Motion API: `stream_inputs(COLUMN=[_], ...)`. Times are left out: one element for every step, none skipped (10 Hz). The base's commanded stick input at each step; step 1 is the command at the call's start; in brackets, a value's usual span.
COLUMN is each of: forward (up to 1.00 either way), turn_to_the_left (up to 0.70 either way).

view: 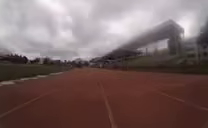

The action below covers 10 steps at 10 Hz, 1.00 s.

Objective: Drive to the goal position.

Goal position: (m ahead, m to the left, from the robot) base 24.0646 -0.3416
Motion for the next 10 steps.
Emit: stream_inputs(forward=[0.70,0.70,0.70,0.70,0.70,0.70,0.70,0.70,0.70,0.70], turn_to_the_left=[0.00,0.00,0.00,0.00,0.00,0.00,0.00,0.00,0.35,0.35])
